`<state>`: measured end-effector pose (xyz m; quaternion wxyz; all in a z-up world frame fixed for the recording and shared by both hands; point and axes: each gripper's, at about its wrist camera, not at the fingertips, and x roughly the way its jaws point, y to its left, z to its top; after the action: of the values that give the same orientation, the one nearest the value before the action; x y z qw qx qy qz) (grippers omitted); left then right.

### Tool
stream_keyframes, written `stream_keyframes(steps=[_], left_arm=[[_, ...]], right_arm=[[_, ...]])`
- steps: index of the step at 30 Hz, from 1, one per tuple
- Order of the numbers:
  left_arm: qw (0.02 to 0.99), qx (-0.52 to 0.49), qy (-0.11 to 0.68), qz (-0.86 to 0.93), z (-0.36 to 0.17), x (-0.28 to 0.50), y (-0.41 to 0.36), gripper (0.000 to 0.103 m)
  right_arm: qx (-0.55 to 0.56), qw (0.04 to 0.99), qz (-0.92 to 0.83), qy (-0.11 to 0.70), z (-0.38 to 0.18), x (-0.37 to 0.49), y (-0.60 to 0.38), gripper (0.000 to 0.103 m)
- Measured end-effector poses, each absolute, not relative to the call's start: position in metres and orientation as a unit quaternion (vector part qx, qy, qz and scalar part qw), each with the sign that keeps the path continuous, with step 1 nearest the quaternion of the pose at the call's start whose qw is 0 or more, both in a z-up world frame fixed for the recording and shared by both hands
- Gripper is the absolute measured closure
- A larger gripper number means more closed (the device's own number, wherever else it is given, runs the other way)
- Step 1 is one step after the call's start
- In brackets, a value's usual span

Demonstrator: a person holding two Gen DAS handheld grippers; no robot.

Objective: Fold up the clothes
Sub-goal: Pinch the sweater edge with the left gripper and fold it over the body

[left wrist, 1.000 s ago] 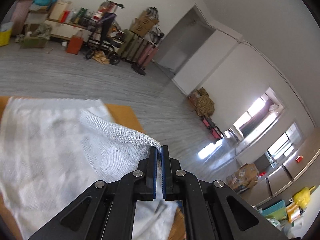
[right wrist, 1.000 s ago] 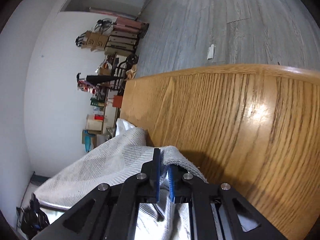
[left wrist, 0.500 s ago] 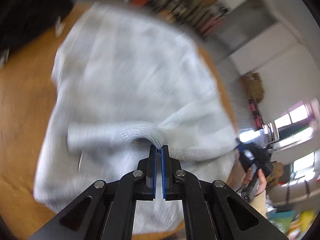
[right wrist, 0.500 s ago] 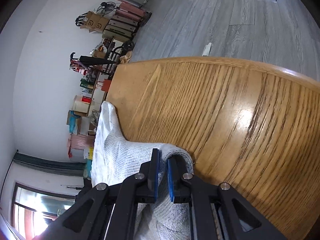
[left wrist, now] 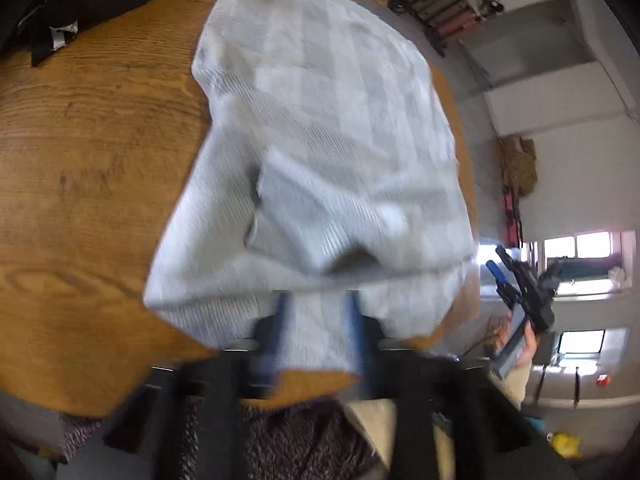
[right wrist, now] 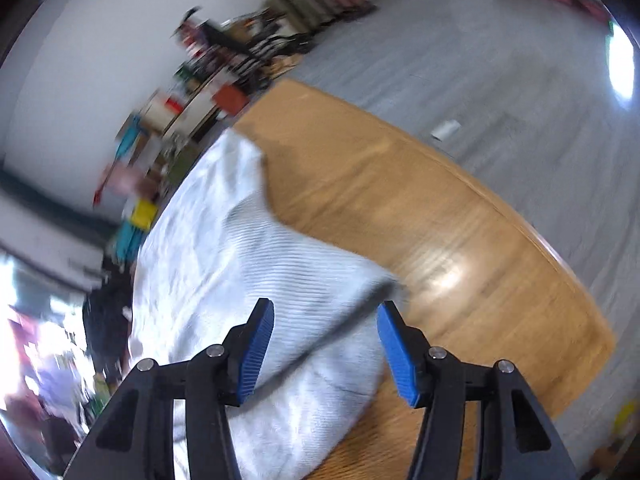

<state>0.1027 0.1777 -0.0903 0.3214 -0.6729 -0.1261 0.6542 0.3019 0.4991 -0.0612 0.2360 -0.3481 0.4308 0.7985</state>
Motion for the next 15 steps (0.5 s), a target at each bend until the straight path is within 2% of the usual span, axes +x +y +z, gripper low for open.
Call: stream_keyframes(steps=[1,4,9,14,15], left_arm=[[0.315,-0.678,-0.14,0.65,-0.093,0.092,0.179,0.026],[0.3,-0.716,-0.205,0.596,-0.109,0.064,0.184,0.026],[0.246,-0.742,-0.163,0.602,-0.112,0.029,0.205,0.026],[0.242,-0.766,-0.119,0.583,-0.13,0.022,0.231,0.029],[0.245,-0.769,-0.115,0.579,-0.134,0.024,0.234,0.041]], right_arm=[[-0.353,0.224,0.803,0.425,-0.058,0.292,0.495,0.044],[-0.361,0.194,0.813,0.413,-0.053,0.268,0.483,0.044],[-0.398,0.181,0.82,0.369,-0.057,0.243,0.459,0.044],[-0.44,0.202,0.821,0.303,-0.063,0.239,0.443,0.044],[-0.444,0.205,0.821,0.295,-0.062,0.239,0.441,0.044]])
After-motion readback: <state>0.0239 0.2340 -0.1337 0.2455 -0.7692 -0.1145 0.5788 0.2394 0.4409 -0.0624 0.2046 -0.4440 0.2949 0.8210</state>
